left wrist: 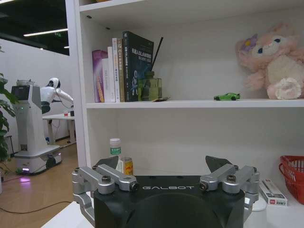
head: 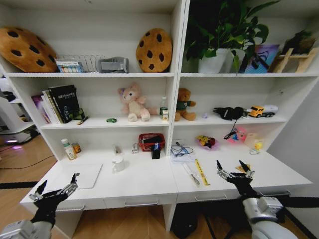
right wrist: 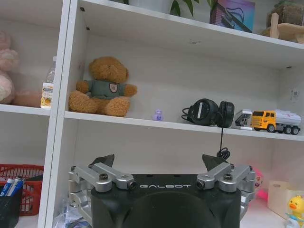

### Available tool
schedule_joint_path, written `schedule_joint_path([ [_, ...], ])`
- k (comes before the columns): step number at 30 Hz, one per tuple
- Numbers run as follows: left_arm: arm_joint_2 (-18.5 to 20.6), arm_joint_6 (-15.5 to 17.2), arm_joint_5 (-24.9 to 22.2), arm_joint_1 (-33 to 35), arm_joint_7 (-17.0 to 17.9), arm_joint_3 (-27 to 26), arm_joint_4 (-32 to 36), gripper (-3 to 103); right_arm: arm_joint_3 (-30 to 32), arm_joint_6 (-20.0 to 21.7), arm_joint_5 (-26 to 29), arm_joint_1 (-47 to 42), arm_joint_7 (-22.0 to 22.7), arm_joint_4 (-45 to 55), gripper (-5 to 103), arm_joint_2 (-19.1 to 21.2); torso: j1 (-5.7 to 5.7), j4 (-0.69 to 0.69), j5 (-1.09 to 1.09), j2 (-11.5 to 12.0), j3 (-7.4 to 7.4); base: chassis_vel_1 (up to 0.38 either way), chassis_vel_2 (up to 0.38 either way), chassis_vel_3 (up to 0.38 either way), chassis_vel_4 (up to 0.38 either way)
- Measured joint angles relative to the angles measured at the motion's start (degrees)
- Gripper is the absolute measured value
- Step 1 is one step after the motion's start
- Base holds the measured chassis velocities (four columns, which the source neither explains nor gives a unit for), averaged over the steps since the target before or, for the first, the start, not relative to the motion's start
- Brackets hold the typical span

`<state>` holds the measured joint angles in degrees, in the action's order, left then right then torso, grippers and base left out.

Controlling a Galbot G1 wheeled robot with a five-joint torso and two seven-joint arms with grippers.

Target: Organize the objects on the table.

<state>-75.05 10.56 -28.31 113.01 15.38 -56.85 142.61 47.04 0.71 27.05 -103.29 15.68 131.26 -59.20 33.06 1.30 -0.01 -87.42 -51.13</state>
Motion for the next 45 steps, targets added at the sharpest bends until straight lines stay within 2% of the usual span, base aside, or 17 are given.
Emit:
schedule_joint_path([
  [15,0.0,0.0,0.0,0.0,0.0,0.0,0.0,100,0.17,-0.93,0.8,2.69,0.27,-3.3,100,0.47,-0.02,0.01,0.04,0.01,0.0,-0.155,-0.161,0.16,0.153],
  [17,0.0,0.0,0.0,0.0,0.0,-0.01,0.0,100,0.08,-1.01,0.8,2.83,0.27,-3.53,100,0.55,-0.01,0.0,0.02,0.01,0.0,-0.251,-0.245,0.232,0.301],
  [18,0.0,0.0,0.0,0.0,0.0,0.0,0.0,100,-0.03,-1.08,0.8,3.03,0.26,-3.76,100,0.63,0.0,0.0,-0.05,0.01,0.0,-0.29,-0.282,0.272,0.301],
  [21,0.0,0.0,0.0,0.0,-0.01,0.0,0.0,100,-0.5,-1.83,0.73,3.76,0.3,-4.41,100,0.87,-0.01,0.0,0.07,0.01,-0.01,-0.277,-0.256,0.235,0.259],
  [23,0.0,0.0,0.0,0.0,-0.03,0.01,0.0,100,-0.74,-2.19,0.66,4.13,0.35,-4.55,100,1.02,-0.01,0.0,0.03,0.01,0.0,-0.225,-0.252,0.193,0.225],
  [24,-0.01,0.0,0.0,0.0,-0.02,0.0,0.0,100,-1.15,-2.39,0.65,4.41,0.55,-4.68,100,1.12,-0.02,-0.03,0.04,0.0,0.0,-0.071,-0.175,0.2,0.101],
  [29,0.0,0.0,0.0,0.0,-0.03,0.01,0.0,100,-1.72,-2.64,0.54,4.84,0.7,-5.02,100,1.18,0.0,0.02,0.01,0.01,-0.01,-0.028,-0.102,0.062,0.026],
  [38,-0.02,-0.02,0.05,0.0,-0.01,-0.01,-0.02,100,-1.28,-2.79,0.55,4.93,0.69,-5.76,100,1.23,0.0,-0.01,-0.02,0.0,0.0,0.023,0.05,-0.026,-0.04],
  [39,-0.37,-0.55,0.67,-0.1,-0.39,-0.01,-0.46,103,-1.19,-2.8,0.58,4.92,0.69,-5.99,100,1.18,0.0,0.0,0.01,0.0,0.0,0.0,0.0,0.0,0.0],
  [40,-1.29,-1.91,2.13,-0.37,-1.42,0.0,-1.62,100,-1.16,-2.8,0.61,4.94,0.71,-6.32,100,1.16,0.0,0.01,0.04,0.0,0.0,0.0,0.0,0.0,0.0],
  [41,-1.29,-1.91,2.13,-0.37,-1.42,0.0,-1.62,100,-1.16,-2.8,0.61,4.94,0.71,-6.32,100,1.16,0.0,0.01,0.04,0.0,0.0,0.0,0.0,0.0,0.0],
  [42,-3.15,-4.46,4.99,-0.87,-3.36,0.08,-3.92,95,-1.16,-2.8,0.75,5.2,0.83,-7.0,100,1.16,0.0,0.01,0.01,0.0,0.0,0.0,0.0,0.0,0.0],
  [43,-5.06,-7.22,8.06,-1.41,-5.47,0.17,-6.33,98,-1.21,-2.61,1.12,5.85,1.08,-8.18,100,1.34,0.0,0.01,0.0,0.0,0.0,0.0,0.0,0.0,0.0],
  [45,-5.93,-8.45,9.41,-1.66,-6.36,0.19,-7.38,98,-1.24,-2.34,1.39,6.28,1.1,-8.99,100,1.54,0.0,0.01,0.0,0.0,0.0,0.0,0.0,0.0,0.0],
])
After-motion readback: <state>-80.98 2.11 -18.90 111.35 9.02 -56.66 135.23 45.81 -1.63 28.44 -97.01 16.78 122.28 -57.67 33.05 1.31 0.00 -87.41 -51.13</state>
